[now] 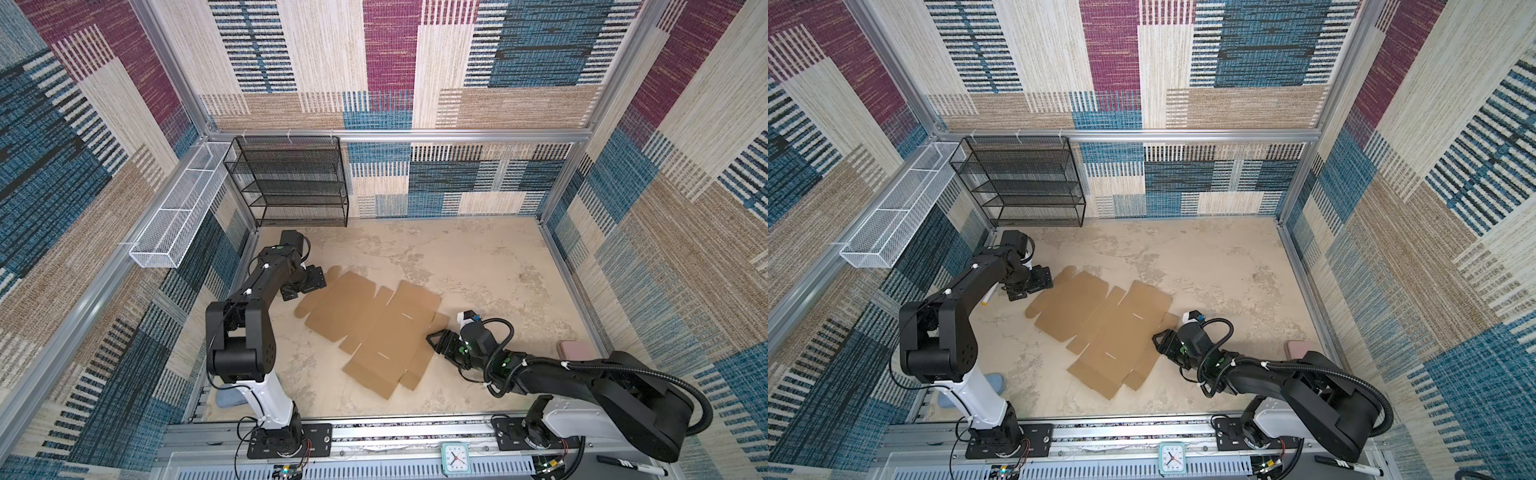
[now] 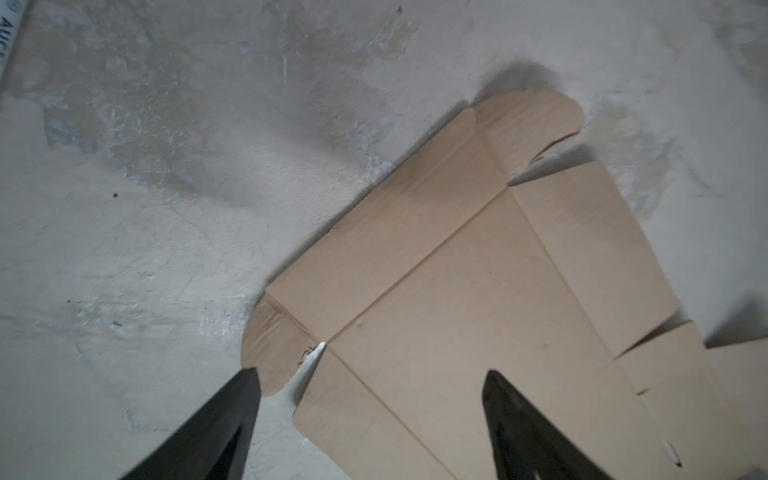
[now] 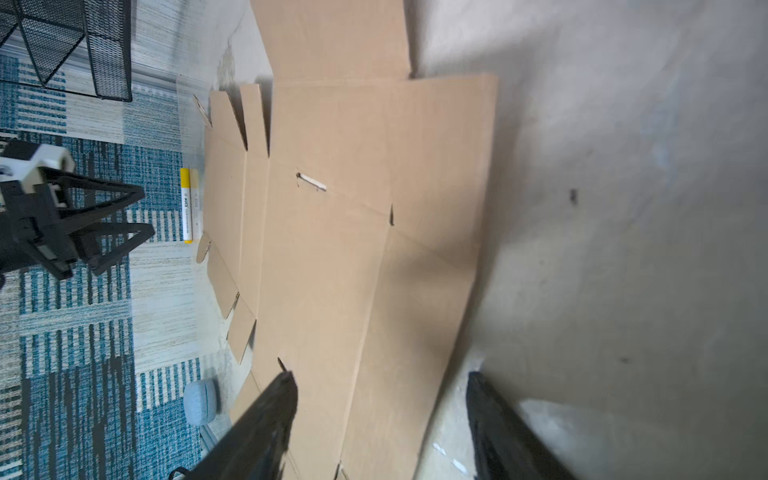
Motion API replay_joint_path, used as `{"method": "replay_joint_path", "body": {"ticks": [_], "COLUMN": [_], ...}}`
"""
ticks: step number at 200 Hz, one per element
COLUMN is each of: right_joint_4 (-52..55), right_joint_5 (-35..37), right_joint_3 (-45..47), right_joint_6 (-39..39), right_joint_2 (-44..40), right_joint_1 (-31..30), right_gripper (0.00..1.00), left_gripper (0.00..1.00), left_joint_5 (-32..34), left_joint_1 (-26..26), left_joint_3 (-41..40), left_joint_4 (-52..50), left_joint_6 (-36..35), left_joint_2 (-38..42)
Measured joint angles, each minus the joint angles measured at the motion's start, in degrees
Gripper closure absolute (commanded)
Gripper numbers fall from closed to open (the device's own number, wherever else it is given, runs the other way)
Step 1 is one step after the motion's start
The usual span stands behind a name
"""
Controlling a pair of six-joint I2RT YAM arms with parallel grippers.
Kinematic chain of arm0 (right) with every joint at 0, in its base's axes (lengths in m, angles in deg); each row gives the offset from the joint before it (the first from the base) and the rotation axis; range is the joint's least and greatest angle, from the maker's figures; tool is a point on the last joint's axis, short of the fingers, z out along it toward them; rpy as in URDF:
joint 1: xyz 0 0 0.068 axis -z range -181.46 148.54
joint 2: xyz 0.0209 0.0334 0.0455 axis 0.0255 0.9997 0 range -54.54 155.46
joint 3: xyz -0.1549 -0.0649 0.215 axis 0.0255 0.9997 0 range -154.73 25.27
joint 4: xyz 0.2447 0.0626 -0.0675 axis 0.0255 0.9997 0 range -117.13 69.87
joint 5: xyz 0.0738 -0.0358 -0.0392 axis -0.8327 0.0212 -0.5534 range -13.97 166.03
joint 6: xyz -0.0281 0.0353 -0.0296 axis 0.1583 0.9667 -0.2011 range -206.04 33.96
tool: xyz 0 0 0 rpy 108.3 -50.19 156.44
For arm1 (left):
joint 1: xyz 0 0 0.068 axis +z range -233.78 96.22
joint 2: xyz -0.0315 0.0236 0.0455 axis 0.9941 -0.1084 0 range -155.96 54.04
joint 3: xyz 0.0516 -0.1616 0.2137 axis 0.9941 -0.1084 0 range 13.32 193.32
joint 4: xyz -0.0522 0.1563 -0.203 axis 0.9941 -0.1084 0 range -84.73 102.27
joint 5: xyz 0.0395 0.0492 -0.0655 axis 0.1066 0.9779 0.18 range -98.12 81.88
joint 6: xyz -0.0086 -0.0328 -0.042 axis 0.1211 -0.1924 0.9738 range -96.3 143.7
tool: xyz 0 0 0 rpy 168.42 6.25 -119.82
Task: Assemble paper box
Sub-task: Fold the bottom flaps of a flat cardboard box at the center of the table.
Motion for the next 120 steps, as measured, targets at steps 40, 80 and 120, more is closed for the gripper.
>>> {"method": "replay_joint_path", "body": {"ticks": [40,80,120], "right_joint_4": [-1.99,-0.46,-2.67], "right_joint_5": [0.35,2.12,3.02], "right_joint_3": [-0.28,-1.03,0.46], "right_joint_6": [1.79,3.58,4.39], "right_joint_2": [1.60,1.40,1.40], "right_joint_1": [-1.46,-2.05,-2.10], "right_gripper": [0.33,0.34,0.43], "left_gripper": [0.12,0.12,0.12], "left_joint_5": [1.88,3.17,3.21], "left_joint_1": [0.09,0.07,0.00], "left_joint_3": [2.03,2.08,1.79], "left_joint_4": [-0.31,-1.14,-1.57], "left_joint_6": [-0.92,-1.27,-1.86], "left_joint_2": [-5.49,-8.46,-9.75]}}
